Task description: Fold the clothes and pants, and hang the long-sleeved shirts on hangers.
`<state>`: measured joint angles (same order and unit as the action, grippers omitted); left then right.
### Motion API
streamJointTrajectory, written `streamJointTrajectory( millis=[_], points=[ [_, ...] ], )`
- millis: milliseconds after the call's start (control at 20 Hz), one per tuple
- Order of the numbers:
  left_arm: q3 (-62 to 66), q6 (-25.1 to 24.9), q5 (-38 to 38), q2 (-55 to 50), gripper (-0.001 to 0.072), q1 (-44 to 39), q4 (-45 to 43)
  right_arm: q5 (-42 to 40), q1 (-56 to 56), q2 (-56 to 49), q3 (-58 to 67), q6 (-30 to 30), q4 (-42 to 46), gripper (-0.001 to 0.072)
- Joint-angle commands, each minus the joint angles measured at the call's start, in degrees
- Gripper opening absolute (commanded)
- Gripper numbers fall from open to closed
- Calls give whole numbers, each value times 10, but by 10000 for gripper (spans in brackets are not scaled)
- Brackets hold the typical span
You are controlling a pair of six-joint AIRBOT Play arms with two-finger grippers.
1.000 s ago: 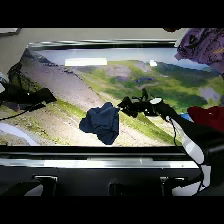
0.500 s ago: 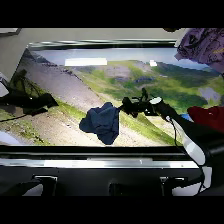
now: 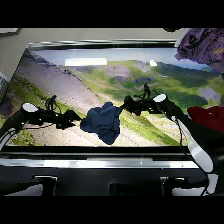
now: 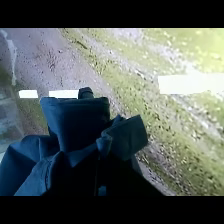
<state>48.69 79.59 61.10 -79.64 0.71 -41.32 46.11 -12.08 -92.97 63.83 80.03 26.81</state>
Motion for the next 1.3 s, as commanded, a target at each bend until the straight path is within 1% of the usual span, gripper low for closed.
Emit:
streamJointTrajectory(
  millis=[0,50,100,150,200,250,400,500,550,650,750,850,1000,1100,1250],
  points=[
    [-16,-33,-32,-48,597,-31,38,6,0,2,0,2,7,35],
    [-16,-33,-37,-57,512,-36,38,11,0,3,0,2,7,35],
    [-16,-33,-40,-65,311,-38,38,17,0,3,0,4,7,35],
    [-16,-33,-43,-70,225,-38,38,24,0,5,0,4,7,35],
    [-16,-33,-45,-71,160,-37,38,29,0,8,0,3,7,35],
    [-14,-37,-47,-70,21,-36,38,30,0,13,0,3,8,35],
    [16,-38,-47,-56,14,-32,35,21,1,45,1,3,8,35],
    [67,-32,-45,-24,12,-20,11,1,1,82,20,1,25,34],
    [106,-12,-44,-1,12,-11,-26,-13,1,105,42,2,50,34],
    [205,45,-30,47,11,8,-127,-35,1,146,103,15,114,34],
    [319,85,-14,96,11,26,-219,-38,1,186,186,29,189,34],
    [426,107,-2,142,12,37,-287,-26,1,224,259,38,242,34],
    [541,135,18,209,13,40,-369,-1,1,290,330,38,289,34],
    [573,135,26,261,14,40,-389,3,1,344,349,38,295,34],
    [575,135,31,338,14,40,-389,5,1,421,350,38,304,34]
  ],
)
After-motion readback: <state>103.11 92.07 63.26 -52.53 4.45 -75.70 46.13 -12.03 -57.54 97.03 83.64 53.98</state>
